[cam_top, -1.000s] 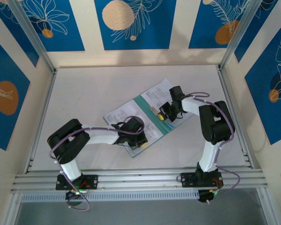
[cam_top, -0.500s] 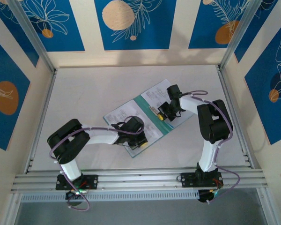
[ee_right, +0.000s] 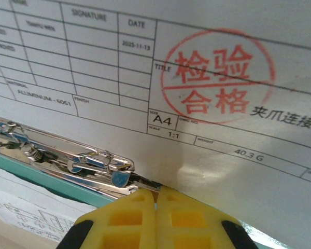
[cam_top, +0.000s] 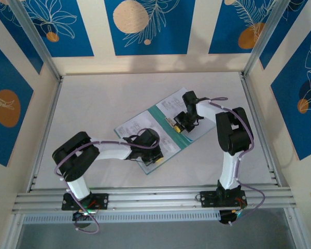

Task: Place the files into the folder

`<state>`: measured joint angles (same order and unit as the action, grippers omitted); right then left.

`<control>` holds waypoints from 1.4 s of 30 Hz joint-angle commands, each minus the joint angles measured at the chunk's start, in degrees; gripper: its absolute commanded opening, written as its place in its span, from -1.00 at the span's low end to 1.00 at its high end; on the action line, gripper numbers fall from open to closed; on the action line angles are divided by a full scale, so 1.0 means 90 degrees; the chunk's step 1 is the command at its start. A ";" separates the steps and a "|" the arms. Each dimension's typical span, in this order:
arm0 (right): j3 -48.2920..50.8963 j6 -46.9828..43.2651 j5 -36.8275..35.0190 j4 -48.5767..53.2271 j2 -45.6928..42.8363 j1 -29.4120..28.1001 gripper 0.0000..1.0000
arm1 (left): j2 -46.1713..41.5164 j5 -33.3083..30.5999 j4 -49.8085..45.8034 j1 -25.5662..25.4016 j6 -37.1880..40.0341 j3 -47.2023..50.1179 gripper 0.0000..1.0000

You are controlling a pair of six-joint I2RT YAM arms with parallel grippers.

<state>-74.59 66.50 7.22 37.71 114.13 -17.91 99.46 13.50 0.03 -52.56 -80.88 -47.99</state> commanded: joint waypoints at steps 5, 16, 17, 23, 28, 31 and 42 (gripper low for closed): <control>0.0094 0.0135 -0.1407 0.1429 0.1139 -0.0222 -1.00 | -0.0013 -0.0054 -0.0697 0.0058 0.0070 0.0184 -1.00; -0.0485 0.0073 -0.1418 0.2189 0.1758 -0.0489 -1.00 | -0.0062 -0.0055 -0.0706 0.0068 0.0088 0.0283 -1.00; -0.0494 0.0058 -0.1366 0.2163 0.1730 -0.0506 -1.00 | -0.0050 -0.0054 -0.0702 0.0068 0.0098 0.0283 -1.00; -0.0683 -0.0126 -0.1127 0.1963 0.1167 -0.0530 -1.00 | -0.0022 -0.0044 -0.0705 0.0063 0.0137 0.0264 -1.00; -0.1030 -0.0203 -0.0934 0.2038 0.0662 -0.0511 -1.00 | -0.0020 -0.0054 -0.0711 0.0078 0.0146 0.0264 -1.00; -0.1154 -0.0168 -0.0782 0.2059 0.0518 -0.0500 -1.00 | -0.0022 -0.0064 -0.0717 0.0078 0.0150 0.0254 -1.00; -0.1291 -0.0150 -0.0867 0.2080 0.0107 -0.0442 -0.81 | -0.0070 -0.0132 -0.0775 0.0087 0.0194 0.0273 -1.00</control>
<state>-85.89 65.41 0.51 52.66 117.38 -21.69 99.04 13.50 -0.10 -52.34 -80.47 -47.51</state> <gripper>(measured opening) 0.081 0.040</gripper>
